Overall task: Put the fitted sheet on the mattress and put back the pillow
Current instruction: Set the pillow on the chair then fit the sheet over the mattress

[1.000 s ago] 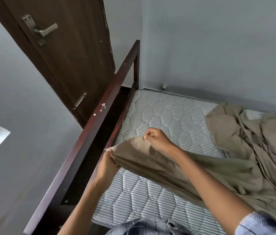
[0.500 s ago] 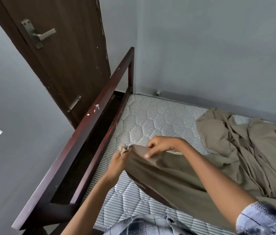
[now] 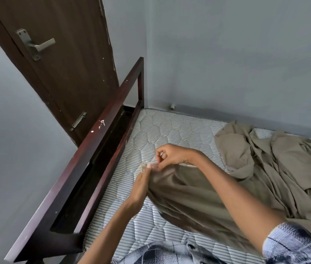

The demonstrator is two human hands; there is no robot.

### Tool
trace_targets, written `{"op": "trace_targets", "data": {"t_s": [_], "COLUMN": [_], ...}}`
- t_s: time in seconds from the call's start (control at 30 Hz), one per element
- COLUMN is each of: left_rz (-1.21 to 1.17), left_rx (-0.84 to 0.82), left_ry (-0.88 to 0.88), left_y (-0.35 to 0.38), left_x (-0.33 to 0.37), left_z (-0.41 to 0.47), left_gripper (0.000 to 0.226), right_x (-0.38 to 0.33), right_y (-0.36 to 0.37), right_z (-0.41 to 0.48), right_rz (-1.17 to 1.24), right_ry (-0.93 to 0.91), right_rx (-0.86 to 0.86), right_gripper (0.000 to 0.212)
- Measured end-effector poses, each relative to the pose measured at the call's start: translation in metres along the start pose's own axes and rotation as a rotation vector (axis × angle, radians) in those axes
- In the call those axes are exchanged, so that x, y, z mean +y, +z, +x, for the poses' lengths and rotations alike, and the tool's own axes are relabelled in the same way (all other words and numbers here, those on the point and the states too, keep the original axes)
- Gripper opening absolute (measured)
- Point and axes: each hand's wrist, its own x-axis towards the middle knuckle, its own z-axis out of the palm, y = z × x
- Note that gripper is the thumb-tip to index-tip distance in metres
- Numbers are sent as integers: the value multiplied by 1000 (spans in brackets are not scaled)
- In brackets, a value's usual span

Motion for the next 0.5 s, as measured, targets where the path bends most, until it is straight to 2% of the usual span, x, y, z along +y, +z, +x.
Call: {"op": "trace_targets", "data": {"t_s": [0.07,0.13,0.23,0.33,0.4,0.5], "left_rz": [64,63,33,-12,11,-16], "left_rx": [-21,15,45,84,66,-12], "left_ry": [8,11,40,20,25,3], "left_y": [-7,-17,-30,-30,-23,-7], "left_x": [2,1,0,-2,-6,-4], "left_z": [-1,0,-2,-3,0,2], "left_gripper": [21,27,41,29,21,30], "right_x": [14,33,52,48,32,11], "right_y": [-10,-15,-21,-24,-18,-3], "right_z": [-5,-10,-16,-17,-13,0], "right_rz": [-73,-249,-396,-226,-86,-55], "right_ry": [155,315,408,265,140,6], "right_rx": [-173,-344,-364,-245,-227,-188], "right_gripper": [19,16,17,21,20,21]}}
